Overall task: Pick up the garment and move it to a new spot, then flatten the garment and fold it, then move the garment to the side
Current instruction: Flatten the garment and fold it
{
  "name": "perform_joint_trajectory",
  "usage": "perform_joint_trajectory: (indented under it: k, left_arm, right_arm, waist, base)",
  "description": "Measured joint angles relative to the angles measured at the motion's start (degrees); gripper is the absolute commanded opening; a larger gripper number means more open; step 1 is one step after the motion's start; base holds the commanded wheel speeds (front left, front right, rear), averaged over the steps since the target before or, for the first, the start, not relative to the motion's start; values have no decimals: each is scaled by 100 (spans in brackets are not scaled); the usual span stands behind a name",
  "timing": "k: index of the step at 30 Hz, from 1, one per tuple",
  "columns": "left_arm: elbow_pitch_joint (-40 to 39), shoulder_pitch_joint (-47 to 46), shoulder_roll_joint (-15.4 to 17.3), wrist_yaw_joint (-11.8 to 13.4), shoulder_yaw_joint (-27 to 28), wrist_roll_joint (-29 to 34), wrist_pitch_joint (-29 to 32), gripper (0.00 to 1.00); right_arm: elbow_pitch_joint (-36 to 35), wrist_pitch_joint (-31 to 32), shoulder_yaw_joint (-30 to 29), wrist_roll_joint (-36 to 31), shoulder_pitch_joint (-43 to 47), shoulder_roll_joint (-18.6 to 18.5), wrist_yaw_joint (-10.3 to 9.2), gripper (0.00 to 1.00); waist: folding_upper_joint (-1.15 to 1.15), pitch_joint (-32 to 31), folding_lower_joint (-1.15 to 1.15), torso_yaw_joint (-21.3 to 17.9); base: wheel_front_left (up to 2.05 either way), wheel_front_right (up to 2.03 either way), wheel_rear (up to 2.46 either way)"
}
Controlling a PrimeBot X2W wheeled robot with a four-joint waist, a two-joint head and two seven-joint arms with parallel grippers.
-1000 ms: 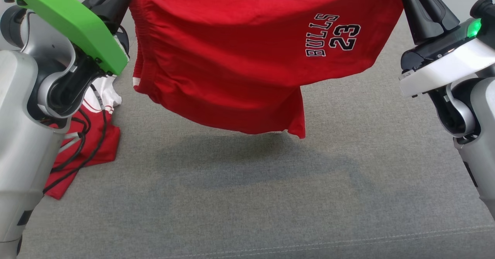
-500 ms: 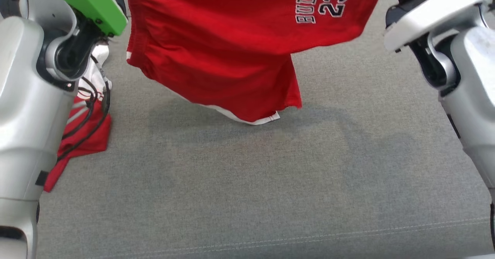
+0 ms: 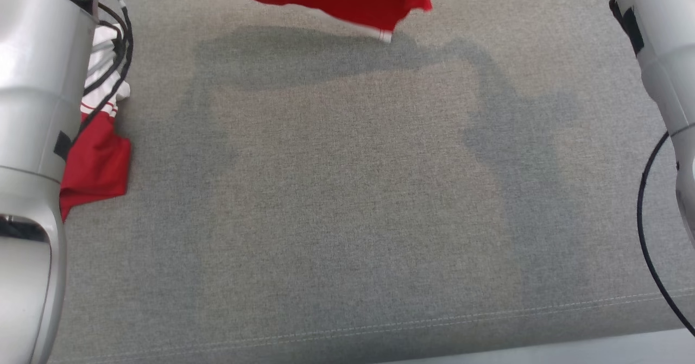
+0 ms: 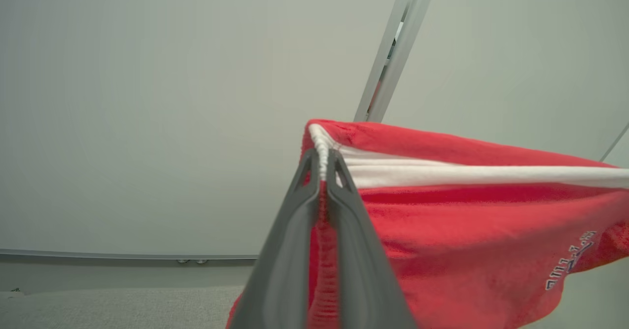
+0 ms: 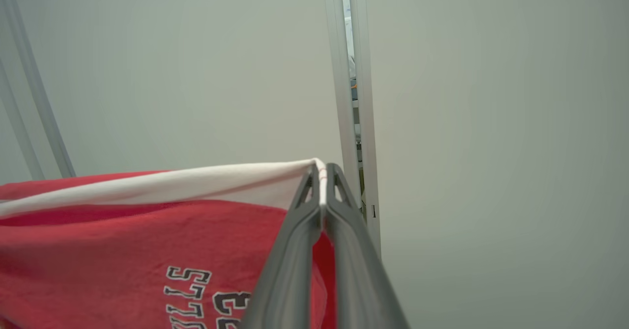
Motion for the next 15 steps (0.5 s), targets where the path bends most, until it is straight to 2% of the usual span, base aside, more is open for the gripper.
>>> perform_joint_trajectory:
  k: [4, 7, 11, 15]
  left_arm:
    - [478, -451, -167, -36, 230, -70, -506, 0]
    - [793, -565, -272, -196, 309, -175, -720, 0]
    - [1068, -486, -504, -464, 369, -311, -985, 0]
    - [1140, -12, -701, -568, 226, -370, -1285, 0]
  right_arm:
    - [571, -199, -96, -108, -679, 261, 1, 0]
    - [795, -285, -116, -104, -917, 469, 0, 0]
    - [853, -327, 116, -55, -807, 577, -1, 0]
    - [608, -342, 385, 240, -235, 555, -1, 0]
  waist:
    - [0, 232, 0, -8]
    - [0, 434, 0, -24]
    - [0, 725, 0, -36]
    - [0, 1005, 1, -17]
  base:
    - [0, 0, 0]
    - [0, 0, 0]
    - [0, 0, 0]
    - [0, 0, 0]
